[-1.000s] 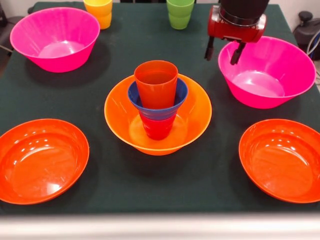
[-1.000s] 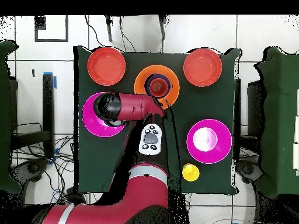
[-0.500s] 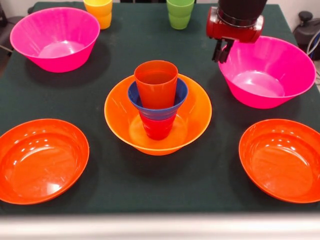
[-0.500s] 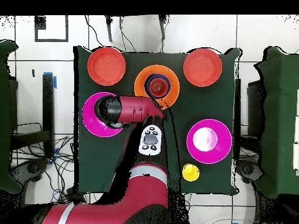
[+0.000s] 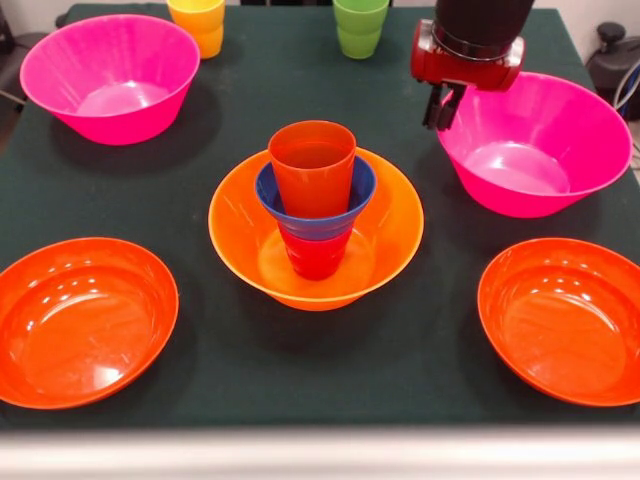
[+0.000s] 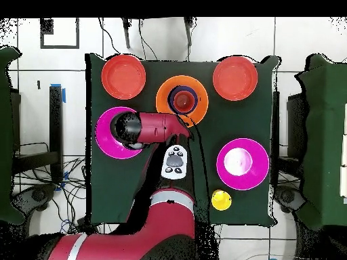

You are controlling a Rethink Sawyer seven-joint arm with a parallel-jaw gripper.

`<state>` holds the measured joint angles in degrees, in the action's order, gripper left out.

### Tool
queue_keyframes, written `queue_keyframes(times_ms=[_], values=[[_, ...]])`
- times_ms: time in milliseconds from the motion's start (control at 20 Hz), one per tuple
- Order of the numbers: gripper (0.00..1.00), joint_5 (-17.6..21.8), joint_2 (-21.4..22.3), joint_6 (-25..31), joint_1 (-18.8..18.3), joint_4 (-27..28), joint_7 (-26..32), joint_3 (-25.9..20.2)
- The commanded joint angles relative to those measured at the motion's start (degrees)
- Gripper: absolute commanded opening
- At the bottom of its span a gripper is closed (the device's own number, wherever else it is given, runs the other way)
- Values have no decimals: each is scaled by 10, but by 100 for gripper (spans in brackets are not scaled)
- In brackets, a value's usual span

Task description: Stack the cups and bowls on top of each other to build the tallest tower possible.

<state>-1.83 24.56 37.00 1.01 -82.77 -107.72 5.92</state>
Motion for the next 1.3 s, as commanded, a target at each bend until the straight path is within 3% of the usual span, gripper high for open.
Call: queue_keyframes(times_ms=[50,200,250,800,950,1150,1300], values=[[0,35,-10,-3,-7,-23,-1,-48],[0,39,-12,-29,-3,-33,-8,-48],[100,37,-13,-25,0,-35,-12,-47],[100,30,-23,-28,1,-18,-20,-49],[100,36,-13,-49,-2,-35,-14,-54],[100,43,-31,-95,-1,-47,-23,-54],[100,40,-23,-91,-4,-57,-19,-58]])
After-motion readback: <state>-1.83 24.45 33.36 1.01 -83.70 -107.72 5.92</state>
